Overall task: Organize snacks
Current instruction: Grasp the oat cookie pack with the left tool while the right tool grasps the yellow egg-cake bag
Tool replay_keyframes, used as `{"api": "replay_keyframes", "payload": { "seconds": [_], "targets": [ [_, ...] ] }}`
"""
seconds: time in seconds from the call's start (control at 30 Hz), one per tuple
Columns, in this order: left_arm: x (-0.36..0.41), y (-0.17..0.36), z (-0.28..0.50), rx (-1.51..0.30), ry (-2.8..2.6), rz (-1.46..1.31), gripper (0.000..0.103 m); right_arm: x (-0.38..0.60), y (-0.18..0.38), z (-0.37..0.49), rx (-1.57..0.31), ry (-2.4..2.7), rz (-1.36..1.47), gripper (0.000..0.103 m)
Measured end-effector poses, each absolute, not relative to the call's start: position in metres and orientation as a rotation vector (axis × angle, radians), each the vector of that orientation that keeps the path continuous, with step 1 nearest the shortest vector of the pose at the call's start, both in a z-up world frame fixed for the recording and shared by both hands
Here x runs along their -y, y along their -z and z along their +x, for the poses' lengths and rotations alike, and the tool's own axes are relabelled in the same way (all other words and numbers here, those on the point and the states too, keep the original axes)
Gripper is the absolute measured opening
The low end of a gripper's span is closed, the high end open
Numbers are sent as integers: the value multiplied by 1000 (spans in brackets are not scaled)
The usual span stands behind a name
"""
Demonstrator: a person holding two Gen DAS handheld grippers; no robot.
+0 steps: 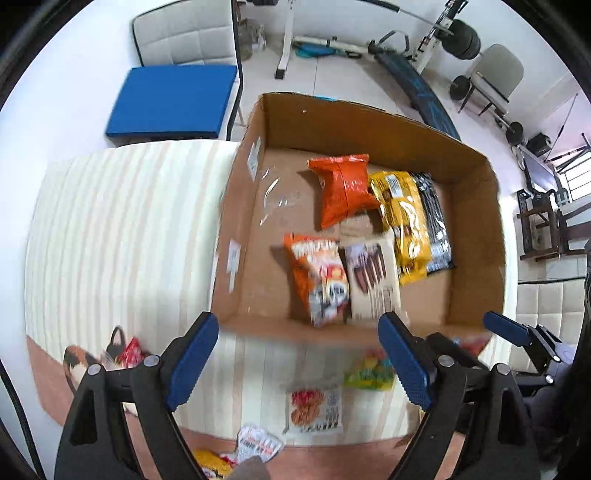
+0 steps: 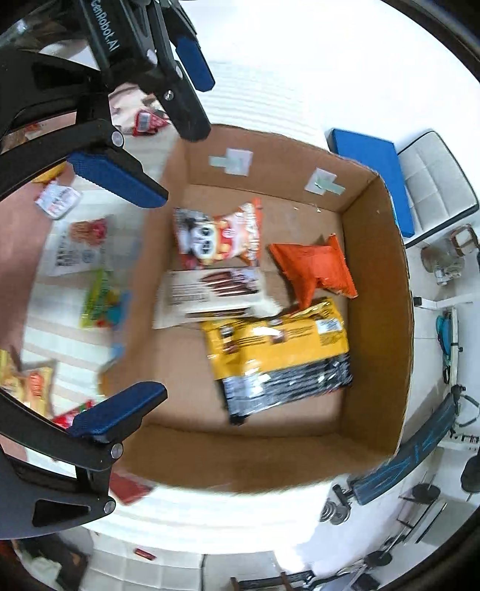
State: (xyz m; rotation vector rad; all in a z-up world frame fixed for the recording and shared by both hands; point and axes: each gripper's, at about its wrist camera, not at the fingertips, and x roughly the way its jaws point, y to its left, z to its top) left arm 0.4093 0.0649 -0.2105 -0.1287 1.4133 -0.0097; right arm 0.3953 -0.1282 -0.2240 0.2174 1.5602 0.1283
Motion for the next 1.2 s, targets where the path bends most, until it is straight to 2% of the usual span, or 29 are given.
{"api": "replay_keyframes", "payload": {
  "seconds": [0.17,0.47,0.73,1.03,1.1,1.13,1.2],
  "targets": [
    [-56,214,354,-1414,40,-103,89,148,223,330,-1605,-47,267,97],
    [-24,301,297,-1640,118,-92,89,210,283,222,-1742,155,354,97],
    [-10,372,300,-1770,57,-125,89,228,330,192,-1822,197,400,97],
    [-2,401,304,-1820,25,-119,89,224,347,185,-1858,188,386,97],
    [-2,401,303,-1807,18,-113,83,221,350,188,-1863,183,384,97],
    [-3,399,302,-1802,7,-105,73,220,351,187,-1865,183,381,96],
    [-4,397,301,-1785,3,-102,69,219,352,187,-1862,182,378,92]
  ]
}}
